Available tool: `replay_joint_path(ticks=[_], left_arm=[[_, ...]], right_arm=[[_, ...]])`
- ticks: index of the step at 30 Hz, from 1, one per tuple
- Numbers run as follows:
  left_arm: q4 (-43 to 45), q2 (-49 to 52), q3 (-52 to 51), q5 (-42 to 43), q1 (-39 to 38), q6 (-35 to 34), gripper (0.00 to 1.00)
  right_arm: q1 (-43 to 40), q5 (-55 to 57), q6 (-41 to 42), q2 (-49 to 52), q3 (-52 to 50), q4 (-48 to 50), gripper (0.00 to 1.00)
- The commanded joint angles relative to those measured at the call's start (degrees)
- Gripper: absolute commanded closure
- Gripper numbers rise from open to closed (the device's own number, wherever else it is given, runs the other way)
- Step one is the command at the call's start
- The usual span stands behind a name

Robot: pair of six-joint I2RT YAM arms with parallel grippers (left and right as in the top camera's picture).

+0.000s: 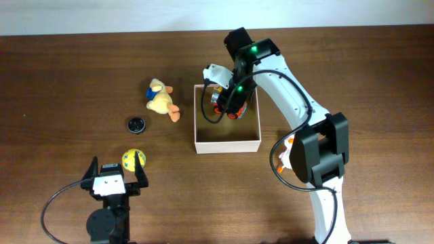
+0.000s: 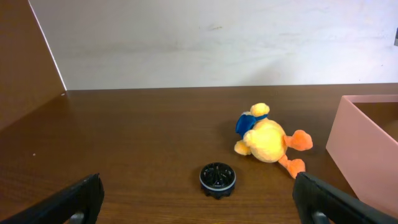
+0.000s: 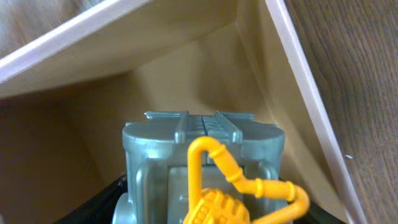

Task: Pack container
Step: 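Lower the truck into the box and open the right gripper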

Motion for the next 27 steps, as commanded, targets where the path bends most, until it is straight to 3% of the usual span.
replay_joint_path(ticks=[1,27], left_arm=[[0.15,-0.44,-0.50,0.22,0.13,-0.57,0.01],[0.15,-0.44,-0.50,0.22,0.13,-0.59,0.01]], right_arm=[[0.46,2.64,-2.71,-0.20,-0.37,-0.15,0.36],[0.46,3.65,-5.25,-0.09,-4.72,3.56,0.34]])
